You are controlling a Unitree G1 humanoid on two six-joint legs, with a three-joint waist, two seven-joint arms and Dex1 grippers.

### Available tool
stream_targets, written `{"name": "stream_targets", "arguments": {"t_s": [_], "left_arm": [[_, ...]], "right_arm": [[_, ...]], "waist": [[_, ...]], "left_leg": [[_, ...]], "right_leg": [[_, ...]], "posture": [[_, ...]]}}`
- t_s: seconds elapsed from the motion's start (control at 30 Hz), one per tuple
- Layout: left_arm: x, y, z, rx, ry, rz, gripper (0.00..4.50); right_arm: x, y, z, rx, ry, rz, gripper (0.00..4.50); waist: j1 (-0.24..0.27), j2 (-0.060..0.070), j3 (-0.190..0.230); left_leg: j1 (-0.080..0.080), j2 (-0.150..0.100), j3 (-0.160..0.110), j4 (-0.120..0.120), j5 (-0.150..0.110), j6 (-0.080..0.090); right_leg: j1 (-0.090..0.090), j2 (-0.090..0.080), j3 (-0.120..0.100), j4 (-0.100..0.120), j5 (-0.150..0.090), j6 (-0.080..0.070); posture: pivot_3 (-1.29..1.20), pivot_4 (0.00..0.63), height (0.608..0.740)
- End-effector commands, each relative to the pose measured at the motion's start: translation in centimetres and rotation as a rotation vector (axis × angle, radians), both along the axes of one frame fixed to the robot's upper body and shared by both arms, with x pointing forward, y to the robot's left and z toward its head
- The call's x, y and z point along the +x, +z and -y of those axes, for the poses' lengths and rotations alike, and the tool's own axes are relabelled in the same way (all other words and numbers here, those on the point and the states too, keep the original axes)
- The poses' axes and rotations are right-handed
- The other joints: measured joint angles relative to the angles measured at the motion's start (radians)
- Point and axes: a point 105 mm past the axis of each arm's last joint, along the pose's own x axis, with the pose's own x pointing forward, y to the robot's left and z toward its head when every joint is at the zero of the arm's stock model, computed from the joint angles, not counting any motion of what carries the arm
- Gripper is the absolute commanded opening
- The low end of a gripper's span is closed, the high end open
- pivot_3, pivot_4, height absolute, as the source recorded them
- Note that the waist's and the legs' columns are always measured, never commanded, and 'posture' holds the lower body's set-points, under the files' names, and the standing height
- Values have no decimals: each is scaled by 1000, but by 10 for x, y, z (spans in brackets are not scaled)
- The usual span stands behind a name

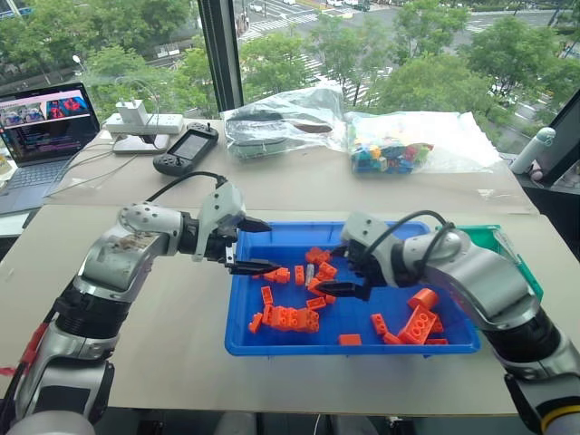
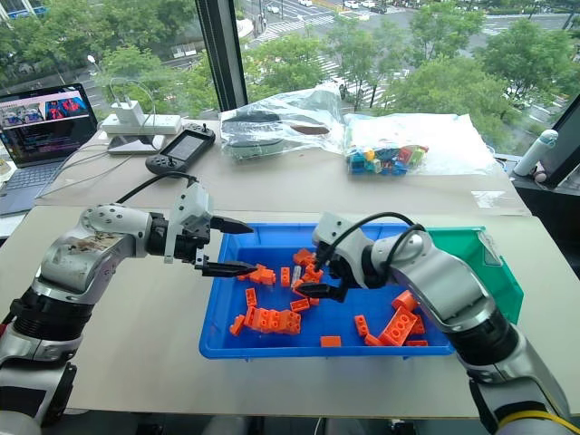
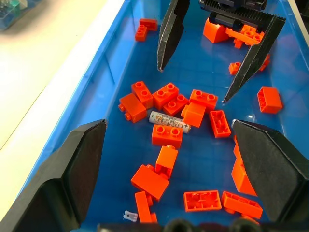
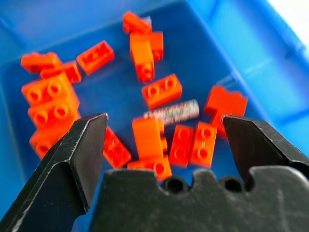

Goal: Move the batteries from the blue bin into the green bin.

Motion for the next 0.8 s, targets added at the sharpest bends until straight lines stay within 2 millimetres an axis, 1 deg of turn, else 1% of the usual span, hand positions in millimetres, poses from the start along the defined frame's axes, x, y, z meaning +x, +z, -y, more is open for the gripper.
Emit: {"name": "stream_targets", "arguments": {"t_s": [0.03,0.13,0.27,0.33,0.37,0.43,0.53,0.57,0.6,0.67,0.8], "left_arm": [[-7,9,0,-7,-15,30,4500],[-7,9,-1,-4,-14,27,4500],[-9,8,-1,4,-24,21,4500],[-9,8,-1,4,-26,22,4500],[-9,8,0,4,-28,22,4500],[-9,8,1,4,-30,22,4500],[-8,8,2,2,-32,23,4500],[-8,8,2,2,-32,23,4500],[-8,8,2,2,-33,23,4500],[-8,8,2,1,-35,23,4500],[-7,8,3,-1,-38,24,4500]], "right_arm": [[7,-3,-3,-15,-18,28,4405],[7,-8,-2,-51,-17,26,4405],[8,-14,-2,-55,-35,4,4405],[8,-19,-2,-54,-46,-9,3894],[7,-22,-3,-57,-44,-18,3731],[4,-27,-5,-60,-33,-32,3060],[4,-28,-6,-62,-31,-31,2041],[4,-28,-6,-62,-32,-31,1675],[4,-27,-5,-62,-33,-30,1208],[3,-27,-4,-64,-35,-29,840],[4,-21,0,-66,-40,-14,844]], "waist": [[-1,0,0],[-1,0,0],[-1,0,0],[-1,0,0],[-1,0,0],[-1,0,0],[-2,0,0],[-2,0,0],[-2,0,0],[-2,0,0],[-2,0,0]], "left_leg": [[0,0,0,0,0,0],[0,0,0,0,0,0],[0,0,0,0,0,0],[0,0,0,0,0,0],[0,0,0,0,0,0],[0,0,0,0,0,0],[0,0,0,0,0,0],[0,0,0,0,0,0],[0,0,0,0,0,0],[0,0,0,0,0,0],[0,0,0,0,0,0]], "right_leg": [[0,0,0,1,0,0],[0,0,0,1,0,0],[-1,0,0,1,0,0],[-1,0,0,1,0,0],[0,0,0,1,0,0],[-1,0,0,1,0,0],[-1,0,0,1,0,0],[-1,0,0,1,0,0],[-1,0,0,1,0,0],[-1,0,0,1,0,0],[-1,0,0,1,0,0]], "posture": [[0,150,732],[0,150,732],[0,150,732],[0,150,732],[0,150,732],[0,150,732],[0,150,732],[0,150,732],[0,150,732],[0,150,732],[0,150,732]]}}
